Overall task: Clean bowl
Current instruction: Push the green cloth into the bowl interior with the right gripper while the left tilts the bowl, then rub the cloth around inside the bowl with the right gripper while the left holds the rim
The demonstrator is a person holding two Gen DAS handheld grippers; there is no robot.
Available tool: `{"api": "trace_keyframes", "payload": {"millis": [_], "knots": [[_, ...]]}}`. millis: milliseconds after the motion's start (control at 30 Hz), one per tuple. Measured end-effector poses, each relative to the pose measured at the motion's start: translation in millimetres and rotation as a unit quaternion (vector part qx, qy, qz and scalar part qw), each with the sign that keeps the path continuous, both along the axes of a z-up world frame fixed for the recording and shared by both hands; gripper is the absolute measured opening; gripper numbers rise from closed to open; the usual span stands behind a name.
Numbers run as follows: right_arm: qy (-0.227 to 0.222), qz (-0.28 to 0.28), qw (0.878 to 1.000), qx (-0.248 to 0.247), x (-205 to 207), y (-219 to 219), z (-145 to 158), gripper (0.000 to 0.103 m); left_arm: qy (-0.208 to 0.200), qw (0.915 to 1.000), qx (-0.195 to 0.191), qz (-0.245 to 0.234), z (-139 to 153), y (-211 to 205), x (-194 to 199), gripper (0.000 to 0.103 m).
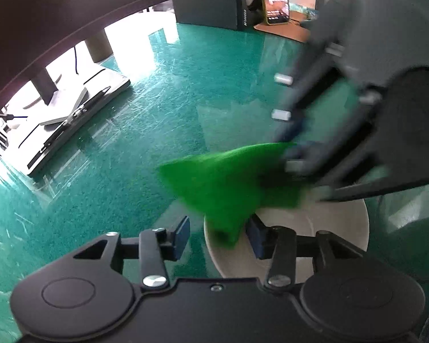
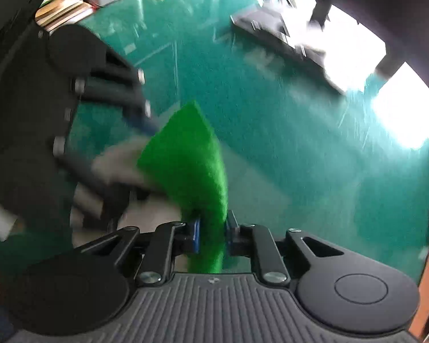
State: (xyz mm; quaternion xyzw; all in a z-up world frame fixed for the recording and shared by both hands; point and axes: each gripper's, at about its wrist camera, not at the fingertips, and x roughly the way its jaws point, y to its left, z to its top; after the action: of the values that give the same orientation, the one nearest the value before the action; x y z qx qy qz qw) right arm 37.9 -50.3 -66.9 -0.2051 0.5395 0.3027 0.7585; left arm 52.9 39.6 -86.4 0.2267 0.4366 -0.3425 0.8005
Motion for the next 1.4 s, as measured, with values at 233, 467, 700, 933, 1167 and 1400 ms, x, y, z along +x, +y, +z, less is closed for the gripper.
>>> {"api": "trace_keyframes", "payload": {"millis": [233, 467, 700, 933, 1167, 1400], "knots": [[0.010, 0.001, 1.000, -0.019, 3, 10, 0, 0.020, -0.009, 0.9994, 0.012, -0.030, 1, -8, 0, 0.055], [-0.016, 0.036, 0.999, -0.008, 22, 32, 3, 0.023, -0.015, 0.9991, 0.021, -0.035, 6, -13, -2, 0.055], [0.038, -0.076, 0.996, 0.025, 4, -7, -6, 0.023, 0.011, 0.9985, 0.000, 0.053, 2, -3, 12, 0.089], [0.051, -0.208, 0.975, 0.060, -8, -30, -7, 0.021, 0.066, 0.9833, -0.076, 0.152, 13, 19, -5, 0.090], [0.044, -0.242, 0.967, 0.067, -15, -34, -10, 0.022, 0.082, 0.9841, -0.063, 0.145, -4, 11, -20, 0.044], [0.031, -0.195, 0.980, 0.034, -11, -23, -10, 0.028, 0.067, 0.9931, -0.047, 0.084, -2, 3, -22, 0.032]]}}
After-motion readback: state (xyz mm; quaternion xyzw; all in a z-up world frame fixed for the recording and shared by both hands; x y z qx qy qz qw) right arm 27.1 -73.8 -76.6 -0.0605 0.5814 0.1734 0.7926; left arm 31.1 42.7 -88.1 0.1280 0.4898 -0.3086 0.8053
